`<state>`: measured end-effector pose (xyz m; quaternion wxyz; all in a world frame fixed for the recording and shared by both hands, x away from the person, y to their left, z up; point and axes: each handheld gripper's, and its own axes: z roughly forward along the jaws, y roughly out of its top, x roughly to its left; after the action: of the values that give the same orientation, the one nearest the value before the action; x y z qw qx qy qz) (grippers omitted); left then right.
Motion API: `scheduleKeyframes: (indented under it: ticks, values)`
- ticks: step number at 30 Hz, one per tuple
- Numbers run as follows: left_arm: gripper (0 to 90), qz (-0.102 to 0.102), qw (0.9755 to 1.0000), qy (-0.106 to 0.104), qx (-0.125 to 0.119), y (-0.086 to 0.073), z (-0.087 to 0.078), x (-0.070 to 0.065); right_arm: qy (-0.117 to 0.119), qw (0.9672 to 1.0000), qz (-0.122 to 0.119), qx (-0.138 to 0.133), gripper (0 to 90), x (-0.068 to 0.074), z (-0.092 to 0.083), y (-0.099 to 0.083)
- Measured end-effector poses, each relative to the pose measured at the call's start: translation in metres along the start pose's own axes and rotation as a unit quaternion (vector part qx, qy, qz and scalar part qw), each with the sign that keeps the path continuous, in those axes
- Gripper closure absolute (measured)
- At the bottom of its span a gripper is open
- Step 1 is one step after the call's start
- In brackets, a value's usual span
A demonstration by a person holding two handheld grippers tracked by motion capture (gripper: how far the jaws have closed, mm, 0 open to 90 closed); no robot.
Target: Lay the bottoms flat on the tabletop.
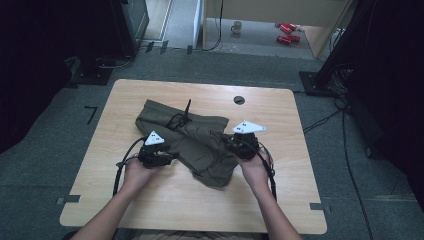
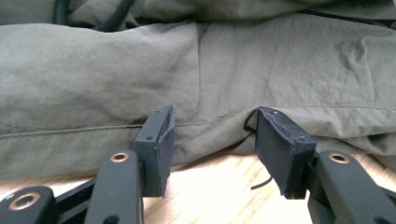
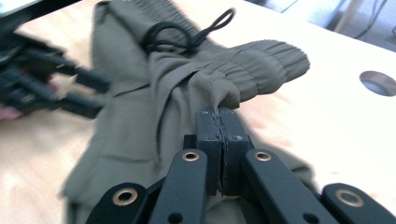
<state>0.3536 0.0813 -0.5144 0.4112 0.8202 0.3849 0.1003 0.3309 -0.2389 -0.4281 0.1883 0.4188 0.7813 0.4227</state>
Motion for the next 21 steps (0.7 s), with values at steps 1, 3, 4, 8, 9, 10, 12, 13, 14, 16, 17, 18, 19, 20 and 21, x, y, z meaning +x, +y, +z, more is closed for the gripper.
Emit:
scheduleKeyframes:
  ticks: [1, 3, 4, 8, 9, 10, 12, 13, 14, 16, 17, 18, 19, 20, 21]
  values:
    - [47.4, 0.000, 1.0000, 0.000, 0.000, 0.000, 0.000, 0.000, -0.002, 1.0000, 0.003, 0.002, 89.8, -0.005, 0.002, 0.004]
    - [47.3, -0.001, 1.0000, -0.002, 0.000, 0.000, 0.000, 0.001, -0.010, 0.9999, 0.005, 0.007, 89.8, -0.020, 0.007, 0.013]
    - [47.4, -0.001, 1.0000, -0.002, 0.000, 0.000, 0.000, 0.001, -0.010, 0.9999, 0.005, 0.007, 89.8, -0.020, 0.007, 0.013]
    - [47.4, 0.002, 1.0000, -0.003, 0.000, 0.000, 0.000, 0.001, -0.021, 0.9996, 0.010, 0.017, 89.8, -0.043, 0.019, 0.028]
    - [47.3, 0.002, 1.0000, -0.004, -0.001, 0.000, 0.000, 0.002, -0.021, 0.9995, 0.012, 0.019, 89.8, -0.047, 0.021, 0.030]
    - [47.3, 0.003, 1.0000, -0.005, 0.000, 0.000, -0.001, 0.002, -0.023, 0.9994, 0.013, 0.025, 89.8, -0.052, 0.024, 0.032]
    - [47.4, 0.005, 1.0000, -0.005, 0.000, 0.000, -0.001, 0.002, -0.029, 0.9988, 0.015, 0.037, 89.8, -0.060, 0.030, 0.035]
    - [47.4, 0.003, 1.0000, -0.006, 0.001, 0.000, -0.001, 0.002, -0.032, 0.9984, 0.017, 0.043, 89.8, -0.064, 0.033, 0.037]
    - [47.3, 0.002, 1.0000, -0.007, 0.000, 0.000, -0.001, 0.003, -0.035, 0.9981, 0.021, 0.046, 89.8, -0.069, 0.036, 0.038]
    - [47.4, 0.000, 1.0000, -0.008, 0.001, 0.000, -0.001, 0.003, -0.038, 0.9975, 0.026, 0.054, 89.8, -0.077, 0.042, 0.040]
    - [47.4, 0.000, 1.0000, -0.009, 0.001, 0.000, -0.001, 0.004, -0.045, 0.9966, 0.030, 0.062, 89.8, -0.083, 0.047, 0.040]
    - [47.4, 0.000, 1.0000, -0.009, 0.001, 0.000, 0.000, 0.004, -0.046, 0.9960, 0.038, 0.066, 89.8, -0.087, 0.051, 0.040]
    - [47.4, -0.001, 1.0000, -0.009, 0.001, 0.000, 0.000, 0.004, -0.047, 0.9954, 0.049, 0.067, 89.8, -0.092, 0.055, 0.040]
    - [47.4, -0.002, 1.0000, -0.010, 0.000, 0.001, 0.000, 0.005, -0.048, 0.9948, 0.057, 0.070, 89.8, -0.095, 0.058, 0.040]
    - [47.4, -0.001, 1.0000, -0.009, 0.000, 0.001, 0.000, 0.006, -0.051, 0.9940, 0.064, 0.072, 89.8, -0.100, 0.064, 0.039]
